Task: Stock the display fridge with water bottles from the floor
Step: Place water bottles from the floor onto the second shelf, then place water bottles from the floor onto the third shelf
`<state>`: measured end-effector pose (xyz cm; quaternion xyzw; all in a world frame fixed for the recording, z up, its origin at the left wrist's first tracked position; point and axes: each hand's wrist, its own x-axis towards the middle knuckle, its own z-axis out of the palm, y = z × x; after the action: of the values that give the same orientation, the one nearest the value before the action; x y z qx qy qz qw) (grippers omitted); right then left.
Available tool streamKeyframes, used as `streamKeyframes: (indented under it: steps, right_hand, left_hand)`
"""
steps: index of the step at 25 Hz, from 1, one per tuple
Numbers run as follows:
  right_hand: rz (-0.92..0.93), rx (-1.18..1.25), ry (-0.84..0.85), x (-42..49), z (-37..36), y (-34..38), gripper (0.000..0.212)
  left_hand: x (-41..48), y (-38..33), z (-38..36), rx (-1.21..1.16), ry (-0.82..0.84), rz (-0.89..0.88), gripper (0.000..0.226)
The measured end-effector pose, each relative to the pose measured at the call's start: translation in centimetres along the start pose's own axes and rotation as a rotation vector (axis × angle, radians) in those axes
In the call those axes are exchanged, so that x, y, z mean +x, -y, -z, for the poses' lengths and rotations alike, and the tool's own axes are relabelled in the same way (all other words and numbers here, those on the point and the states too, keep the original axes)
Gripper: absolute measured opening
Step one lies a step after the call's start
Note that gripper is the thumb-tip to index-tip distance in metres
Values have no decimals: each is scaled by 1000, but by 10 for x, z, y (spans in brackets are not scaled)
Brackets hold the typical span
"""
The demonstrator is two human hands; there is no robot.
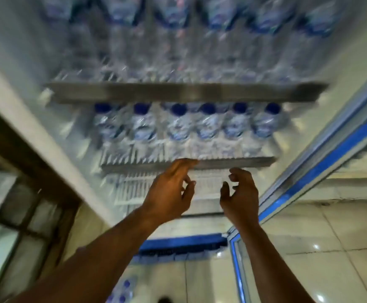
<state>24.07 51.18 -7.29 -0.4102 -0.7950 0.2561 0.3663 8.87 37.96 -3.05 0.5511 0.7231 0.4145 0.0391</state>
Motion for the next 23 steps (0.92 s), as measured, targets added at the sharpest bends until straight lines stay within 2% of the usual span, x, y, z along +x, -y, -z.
streamKeyframes:
  steps: [5,8,11,15,17,19,21,23]
  right_hand:
    - [96,-64,613,-105,-99,16,27]
    - [-7,-174,978,-180,-157,29,22]
    - [-110,-279,1236,-284,-218,36,18]
    - [-264,-422,1391,-427,-280,24,17]
    - [-301,-464,1437,-501,-317,14,23]
    - [-352,-456,1469,-569,-361,2,16]
    - [-352,-447,1478,-632,-411,-15,15]
    - [-251,-446,1501,-683,-463,-32,18]
  left_hand:
    - [-146,94,52,98,26,357,40]
    - [-252,142,82,157,50,699,40]
    - [-386,197,100,210,144,1001,41]
    - [-559,247,106,175,115,1313,39]
    - [-640,277,99,163,96,1408,41]
    - [-714,314,78,151,143,1514,44]
    - [-778,355,46,107,207,1607,45]
    - [-825,395,11,66,228,1669,46]
